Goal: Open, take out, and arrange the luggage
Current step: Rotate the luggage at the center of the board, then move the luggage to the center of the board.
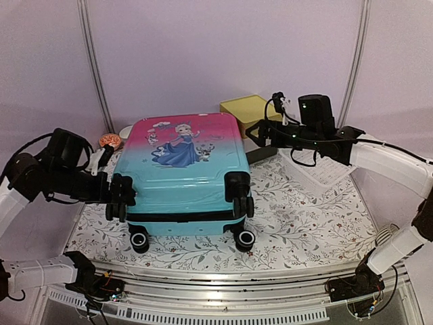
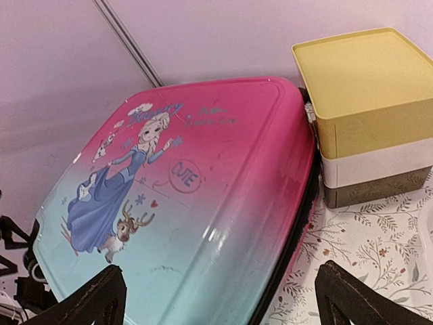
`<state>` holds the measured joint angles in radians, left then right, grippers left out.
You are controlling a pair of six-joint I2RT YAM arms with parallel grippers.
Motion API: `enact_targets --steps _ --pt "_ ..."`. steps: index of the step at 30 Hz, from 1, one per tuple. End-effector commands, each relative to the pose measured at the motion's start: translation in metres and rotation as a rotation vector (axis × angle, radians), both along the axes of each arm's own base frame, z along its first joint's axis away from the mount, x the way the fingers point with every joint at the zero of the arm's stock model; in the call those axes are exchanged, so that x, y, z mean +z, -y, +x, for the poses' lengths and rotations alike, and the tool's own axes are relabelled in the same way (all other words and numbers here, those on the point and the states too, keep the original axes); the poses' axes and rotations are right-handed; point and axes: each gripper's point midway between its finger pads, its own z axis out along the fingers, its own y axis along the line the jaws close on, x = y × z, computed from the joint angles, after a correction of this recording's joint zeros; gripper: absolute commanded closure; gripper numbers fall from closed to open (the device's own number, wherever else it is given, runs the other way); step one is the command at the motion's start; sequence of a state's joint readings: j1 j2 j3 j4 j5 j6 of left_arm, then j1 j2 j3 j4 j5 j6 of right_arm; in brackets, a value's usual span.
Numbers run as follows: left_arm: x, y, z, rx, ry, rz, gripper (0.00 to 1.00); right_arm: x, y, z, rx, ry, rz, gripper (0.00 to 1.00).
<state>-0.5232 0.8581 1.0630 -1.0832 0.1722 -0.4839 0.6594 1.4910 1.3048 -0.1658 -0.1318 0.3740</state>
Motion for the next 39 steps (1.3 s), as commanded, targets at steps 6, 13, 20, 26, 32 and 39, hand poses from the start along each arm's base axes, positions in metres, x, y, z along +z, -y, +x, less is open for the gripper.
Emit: enact_targets --steps 6,13,20,26,32,39 --pt "0.082 -0.056 0.050 0.355 0.374 -0.026 0.02 -0.007 0.027 -0.040 -0.020 0.017 -0.043 0.01" --pt "0.055 -0.101 0.049 0.573 0.358 -0.017 0.02 -0.012 0.049 -0.054 -0.065 0.047 -0.021 0.01" --pt "0.048 -0.084 0.048 0.498 0.405 -0.113 0.02 -0.016 0.044 -0.075 0.034 0.033 -0.011 0.01" --pt "0.025 -0.050 0.052 0.362 0.339 -0.221 0.02 -0.024 0.043 -0.076 0.037 -0.006 -0.031 0.01" --pt "0.013 -0.020 0.051 0.214 0.300 -0.303 0.02 -0.024 0.034 -0.080 0.097 -0.044 -0.051 0.01" --pt "0.002 0.016 0.043 0.040 0.221 -0.439 0.02 -0.044 0.022 -0.082 0.115 -0.106 -0.131 0.01"
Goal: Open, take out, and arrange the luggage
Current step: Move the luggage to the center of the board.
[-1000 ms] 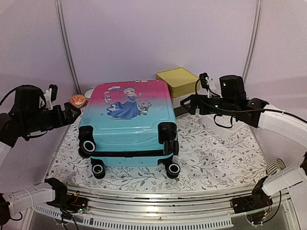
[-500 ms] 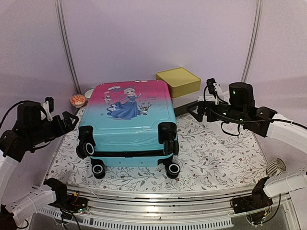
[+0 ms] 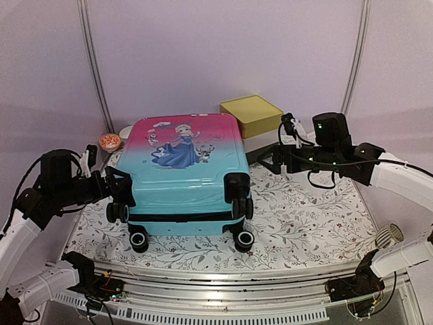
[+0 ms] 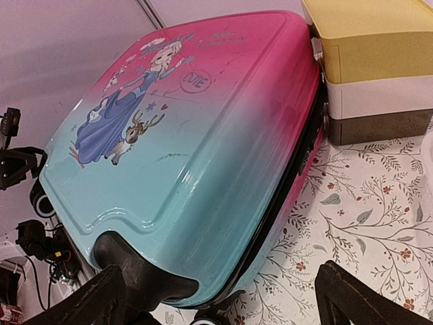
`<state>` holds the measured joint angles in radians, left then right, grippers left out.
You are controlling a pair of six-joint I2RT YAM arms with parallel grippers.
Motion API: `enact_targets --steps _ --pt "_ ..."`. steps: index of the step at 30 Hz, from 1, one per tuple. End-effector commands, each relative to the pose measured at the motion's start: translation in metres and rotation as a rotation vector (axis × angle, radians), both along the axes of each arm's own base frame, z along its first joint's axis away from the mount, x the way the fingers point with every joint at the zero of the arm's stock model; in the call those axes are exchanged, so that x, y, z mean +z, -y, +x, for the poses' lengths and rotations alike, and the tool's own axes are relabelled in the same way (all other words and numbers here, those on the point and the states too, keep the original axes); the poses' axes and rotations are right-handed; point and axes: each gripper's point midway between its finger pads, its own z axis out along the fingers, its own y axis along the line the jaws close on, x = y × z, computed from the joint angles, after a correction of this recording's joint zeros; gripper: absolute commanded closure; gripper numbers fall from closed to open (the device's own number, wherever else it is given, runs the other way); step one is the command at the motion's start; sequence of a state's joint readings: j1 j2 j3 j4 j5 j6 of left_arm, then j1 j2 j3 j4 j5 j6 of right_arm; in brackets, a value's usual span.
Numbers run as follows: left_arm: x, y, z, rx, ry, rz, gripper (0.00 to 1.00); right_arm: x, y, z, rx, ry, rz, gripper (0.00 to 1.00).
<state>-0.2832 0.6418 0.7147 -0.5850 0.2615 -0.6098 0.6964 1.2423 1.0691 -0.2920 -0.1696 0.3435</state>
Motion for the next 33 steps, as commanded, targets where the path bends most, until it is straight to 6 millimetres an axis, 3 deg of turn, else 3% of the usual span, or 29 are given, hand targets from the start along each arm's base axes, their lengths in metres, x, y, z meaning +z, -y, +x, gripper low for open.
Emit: enact_targets --steps 1,6,12,17,23,26,29,33 --pt "0.001 0.047 -0.010 -0.253 0.002 -0.164 0.02 -0.011 -0.010 -0.007 0.030 -0.029 -0.064 0.02" --pt "-0.006 0.072 -0.017 -0.343 -0.041 -0.224 0.03 -0.015 0.005 0.004 -0.071 -0.012 -0.112 0.01" --pt "0.001 0.113 -0.030 -0.448 -0.020 -0.260 0.03 0.000 0.034 0.015 -0.241 0.039 -0.116 0.01" --pt "0.000 0.146 -0.033 -0.513 -0.017 -0.242 0.03 0.008 0.033 0.015 -0.223 0.063 -0.129 0.01" --pt "0.007 0.177 -0.030 -0.562 0.028 -0.192 0.04 -0.001 0.024 0.013 -0.162 0.016 -0.192 0.01" --pt "0.018 0.166 -0.024 -0.498 0.089 -0.117 0.04 -0.014 0.028 0.014 -0.181 -0.017 -0.229 0.01" --pt "0.024 0.139 -0.023 -0.412 0.151 -0.048 0.03 -0.025 0.044 0.020 -0.269 -0.037 -0.272 0.01" --pt "0.024 0.102 -0.026 -0.290 0.142 0.007 0.02 -0.021 0.073 0.036 -0.364 -0.077 -0.214 0.01"
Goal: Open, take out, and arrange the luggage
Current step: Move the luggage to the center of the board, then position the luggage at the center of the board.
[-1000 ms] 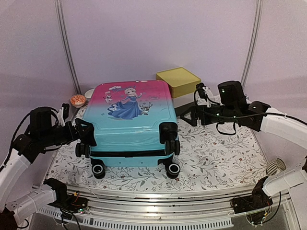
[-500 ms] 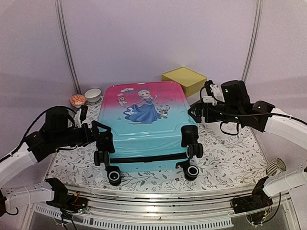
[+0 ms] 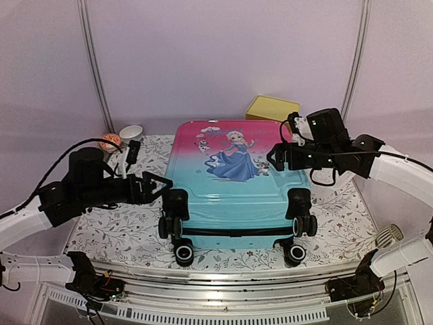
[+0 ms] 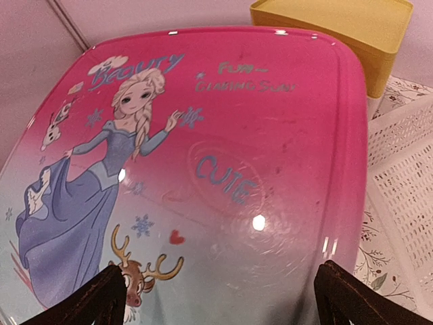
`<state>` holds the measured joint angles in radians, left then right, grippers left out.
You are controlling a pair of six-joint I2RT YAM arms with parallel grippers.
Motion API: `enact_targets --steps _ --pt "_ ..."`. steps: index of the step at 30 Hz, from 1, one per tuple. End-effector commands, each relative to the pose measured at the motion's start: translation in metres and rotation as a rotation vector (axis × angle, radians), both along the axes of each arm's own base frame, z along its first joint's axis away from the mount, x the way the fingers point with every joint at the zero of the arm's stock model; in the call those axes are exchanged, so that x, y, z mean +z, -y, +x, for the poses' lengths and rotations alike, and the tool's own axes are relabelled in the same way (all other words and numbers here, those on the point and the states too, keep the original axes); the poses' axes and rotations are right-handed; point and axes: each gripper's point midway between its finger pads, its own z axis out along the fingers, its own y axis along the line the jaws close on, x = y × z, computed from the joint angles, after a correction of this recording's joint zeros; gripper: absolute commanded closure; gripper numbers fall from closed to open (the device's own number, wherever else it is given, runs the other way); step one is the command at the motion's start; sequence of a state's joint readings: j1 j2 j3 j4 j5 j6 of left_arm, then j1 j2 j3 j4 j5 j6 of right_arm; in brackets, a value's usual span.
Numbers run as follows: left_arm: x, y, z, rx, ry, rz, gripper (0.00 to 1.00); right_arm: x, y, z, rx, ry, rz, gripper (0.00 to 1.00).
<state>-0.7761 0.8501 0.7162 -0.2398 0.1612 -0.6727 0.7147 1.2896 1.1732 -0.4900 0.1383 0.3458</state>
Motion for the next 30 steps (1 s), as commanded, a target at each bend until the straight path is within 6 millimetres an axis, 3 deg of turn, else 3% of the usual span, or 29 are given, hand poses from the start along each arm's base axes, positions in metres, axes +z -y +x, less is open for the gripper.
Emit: enact_targets --steps 1,5,8,11,14,18,22,25,30 --pt "0.003 -0.037 -0.003 0.118 0.041 0.084 0.02 -0.006 0.040 0.014 -0.136 -0.056 0.027 0.01" --pt "-0.006 -0.054 -0.006 0.175 -0.008 0.100 0.02 0.007 0.063 0.028 -0.157 -0.043 0.118 0.01" --pt "-0.022 -0.063 -0.005 0.216 -0.071 0.123 0.02 0.002 0.061 0.035 -0.107 -0.076 0.164 0.01" --pt "-0.032 -0.073 -0.001 0.263 -0.104 0.141 0.05 -0.007 0.031 0.034 0.045 -0.130 0.217 0.01" --pt "-0.016 -0.073 -0.004 0.246 -0.049 0.084 0.04 -0.011 -0.007 0.029 0.181 -0.164 0.277 0.01" --pt "0.006 -0.071 -0.012 0.205 0.017 0.010 0.02 -0.010 -0.079 0.013 0.353 -0.183 0.293 0.01" --pt "-0.003 -0.083 -0.012 0.265 -0.040 0.046 0.02 0.003 -0.147 -0.004 0.514 -0.168 0.323 0.01" --pt "-0.015 -0.097 -0.013 0.329 -0.077 0.080 0.02 0.003 -0.163 0.006 0.499 -0.143 0.304 0.01" --pt "-0.016 -0.122 -0.016 0.436 -0.080 0.084 0.02 -0.007 -0.148 0.038 0.340 -0.107 0.216 0.01"
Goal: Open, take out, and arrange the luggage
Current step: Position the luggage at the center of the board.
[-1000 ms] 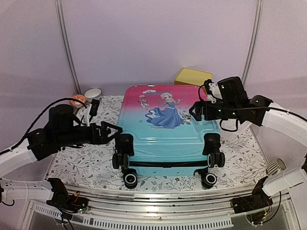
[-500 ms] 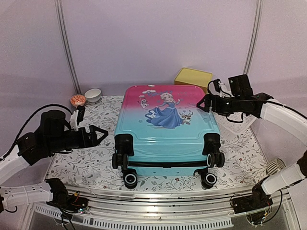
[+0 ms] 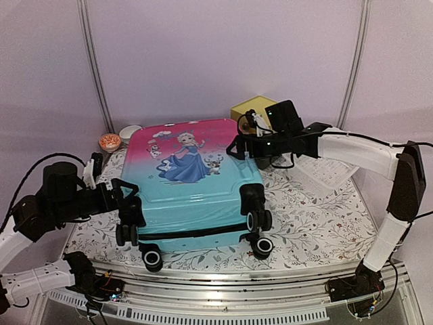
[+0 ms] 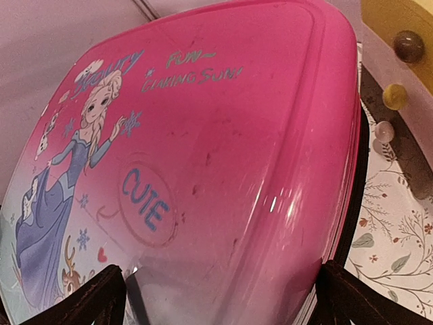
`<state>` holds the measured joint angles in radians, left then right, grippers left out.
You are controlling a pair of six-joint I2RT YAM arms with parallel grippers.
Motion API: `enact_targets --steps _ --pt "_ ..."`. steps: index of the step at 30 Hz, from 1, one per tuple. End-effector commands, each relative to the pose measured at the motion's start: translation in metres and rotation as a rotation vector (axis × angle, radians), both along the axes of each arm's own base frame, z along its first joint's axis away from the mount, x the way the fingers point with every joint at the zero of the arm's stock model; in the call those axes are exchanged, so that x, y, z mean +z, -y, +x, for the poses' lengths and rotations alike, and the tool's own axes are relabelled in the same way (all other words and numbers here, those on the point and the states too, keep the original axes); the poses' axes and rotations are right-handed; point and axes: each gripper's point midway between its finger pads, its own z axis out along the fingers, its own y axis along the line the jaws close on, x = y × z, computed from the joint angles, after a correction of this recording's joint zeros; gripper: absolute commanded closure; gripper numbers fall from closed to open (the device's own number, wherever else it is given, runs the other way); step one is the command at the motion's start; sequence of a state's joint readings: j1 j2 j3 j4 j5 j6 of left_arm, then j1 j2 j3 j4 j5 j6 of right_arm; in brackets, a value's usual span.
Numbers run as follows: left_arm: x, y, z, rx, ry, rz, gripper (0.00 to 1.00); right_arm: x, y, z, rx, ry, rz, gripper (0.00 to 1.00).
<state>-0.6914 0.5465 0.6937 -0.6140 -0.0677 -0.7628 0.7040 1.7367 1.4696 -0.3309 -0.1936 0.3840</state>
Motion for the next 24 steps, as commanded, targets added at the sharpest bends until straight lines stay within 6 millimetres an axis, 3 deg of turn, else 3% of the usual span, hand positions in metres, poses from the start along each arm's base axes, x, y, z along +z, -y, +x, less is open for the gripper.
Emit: enact_targets --steps 1,9,13,16,24 --pt "0.002 -0.027 -0.004 0.113 -0.004 0.006 0.02 0.022 -0.028 -0.017 0.080 0.037 0.041 0.01" --pt "0.022 -0.056 -0.011 0.215 0.019 0.042 0.02 0.019 -0.003 -0.050 0.104 0.065 -0.062 0.01" --pt "0.032 -0.063 -0.012 0.223 0.036 0.082 0.02 0.021 -0.008 -0.091 0.150 0.088 -0.144 0.01" --pt "0.036 -0.059 -0.010 0.194 0.054 0.108 0.02 0.022 -0.004 -0.115 0.124 0.099 -0.217 0.01" --pt "0.030 -0.040 -0.003 0.118 0.045 0.127 0.02 -0.012 0.033 -0.163 -0.027 -0.018 -0.429 0.01"
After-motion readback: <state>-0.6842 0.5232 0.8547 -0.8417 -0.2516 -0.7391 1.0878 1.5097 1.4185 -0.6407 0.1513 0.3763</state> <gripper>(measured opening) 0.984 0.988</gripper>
